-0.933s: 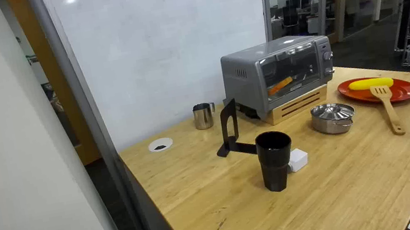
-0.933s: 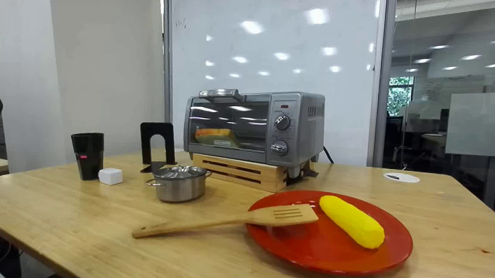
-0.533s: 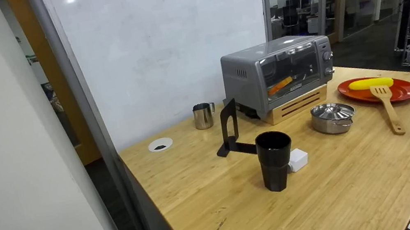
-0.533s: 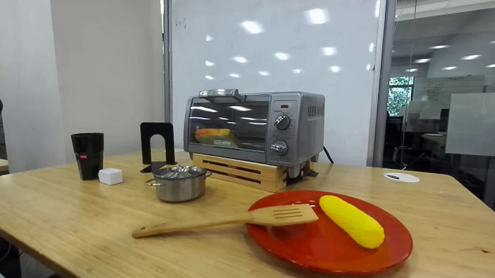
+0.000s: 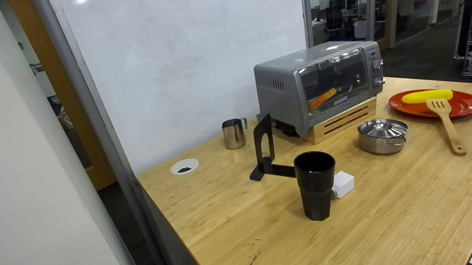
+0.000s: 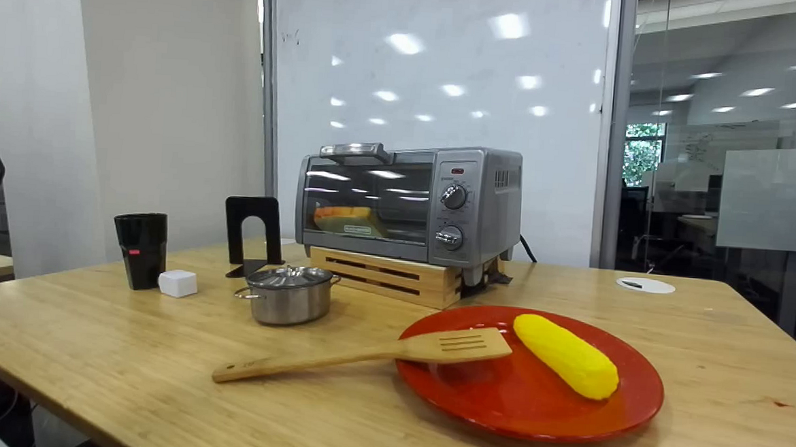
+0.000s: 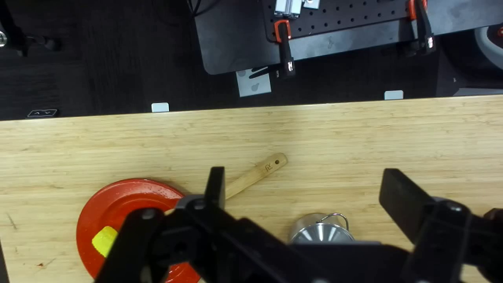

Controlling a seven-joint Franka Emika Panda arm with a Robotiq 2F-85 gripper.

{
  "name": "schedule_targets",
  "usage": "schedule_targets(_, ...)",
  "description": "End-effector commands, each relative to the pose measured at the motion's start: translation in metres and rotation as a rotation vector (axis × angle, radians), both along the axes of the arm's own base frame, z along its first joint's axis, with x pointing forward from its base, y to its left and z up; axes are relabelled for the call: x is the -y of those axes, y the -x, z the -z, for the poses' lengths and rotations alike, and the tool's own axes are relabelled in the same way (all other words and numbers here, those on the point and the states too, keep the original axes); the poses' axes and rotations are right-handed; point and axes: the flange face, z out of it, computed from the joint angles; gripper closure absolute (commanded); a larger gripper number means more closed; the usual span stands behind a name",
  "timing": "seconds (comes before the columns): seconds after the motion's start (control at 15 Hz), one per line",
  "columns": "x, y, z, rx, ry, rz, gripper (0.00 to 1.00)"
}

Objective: Turn the top knob on the microwave to the left

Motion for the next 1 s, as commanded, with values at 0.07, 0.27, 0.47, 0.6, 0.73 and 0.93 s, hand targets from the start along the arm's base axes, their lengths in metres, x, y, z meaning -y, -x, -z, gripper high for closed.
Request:
schedule_targets(0.07, 0.0007, -0.0001, -0.0015, 0.026, 0.005, 0.056, 0.0)
schedule_targets(0.27, -0.0002, -0.0028, -0.002, 0.065, -0.011, 0.082, 0.0)
schedule_targets(0.47, -0.0017, -0.0054, -0.0026, 0.086, -0.031, 0.086, 0.0)
schedule_targets(0.6, -0.0021, -0.0062, -0.0032, 0.098, -0.033, 0.098, 0.0)
schedule_targets(0.73, -0.0024, -0.0069, -0.0036, 0.1, -0.033, 0.087, 0.0)
schedule_targets(0.93, -0.0025, -0.0038, -0.0029, 0.073, -0.029, 0.156, 0.0)
